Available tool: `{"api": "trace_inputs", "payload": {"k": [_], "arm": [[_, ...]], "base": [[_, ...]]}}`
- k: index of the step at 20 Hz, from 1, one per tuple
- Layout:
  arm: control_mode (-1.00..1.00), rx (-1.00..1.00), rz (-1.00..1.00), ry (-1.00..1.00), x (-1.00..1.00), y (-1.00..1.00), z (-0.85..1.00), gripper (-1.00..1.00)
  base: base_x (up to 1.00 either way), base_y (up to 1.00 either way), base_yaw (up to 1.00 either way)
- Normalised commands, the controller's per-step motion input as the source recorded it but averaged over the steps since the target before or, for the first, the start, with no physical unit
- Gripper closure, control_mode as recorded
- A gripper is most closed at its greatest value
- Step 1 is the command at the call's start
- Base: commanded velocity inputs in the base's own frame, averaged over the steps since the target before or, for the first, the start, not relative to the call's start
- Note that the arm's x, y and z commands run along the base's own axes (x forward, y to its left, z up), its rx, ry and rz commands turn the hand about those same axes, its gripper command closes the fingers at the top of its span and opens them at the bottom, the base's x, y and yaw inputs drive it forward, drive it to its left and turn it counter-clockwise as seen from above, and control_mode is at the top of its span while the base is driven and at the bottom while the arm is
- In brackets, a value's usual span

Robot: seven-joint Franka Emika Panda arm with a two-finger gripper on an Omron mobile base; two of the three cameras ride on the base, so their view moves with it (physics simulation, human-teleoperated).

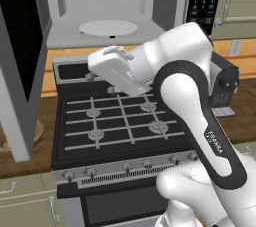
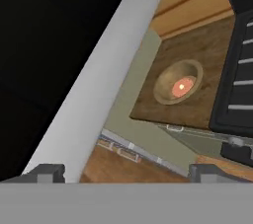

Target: Open the microwave, place the bowl with waffle inside the microwave, then close the microwave door and turn it on.

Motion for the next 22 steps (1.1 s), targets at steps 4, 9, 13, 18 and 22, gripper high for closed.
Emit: {"api": "trace_inputs", "payload": {"k": [4,9,13,18,22], "arm": [[-1.0,-0.2,-0.02,0.2,0.16,-0.29,-0.47,-1.0],[-1.0,-0.01,0.0,0.12,0.07,-0.04,-0.72,-1.0],[-1.0,0.0,0.01,0.04,0.04,0.0,-0.81,-1.0],[-1.0,-0.02,0.0,0.0,0.39,0.03,-0.6,-1.0],[-1.0,-0.01,0.0,0.01,0.55,0.19,-0.38,-1.0]], "base": [[0.0,0.0,0.0],[0.0,0.0,0.0],[0.0,0.0,0.0],[0.0,0.0,0.0],[0.0,0.0,0.0]]}}
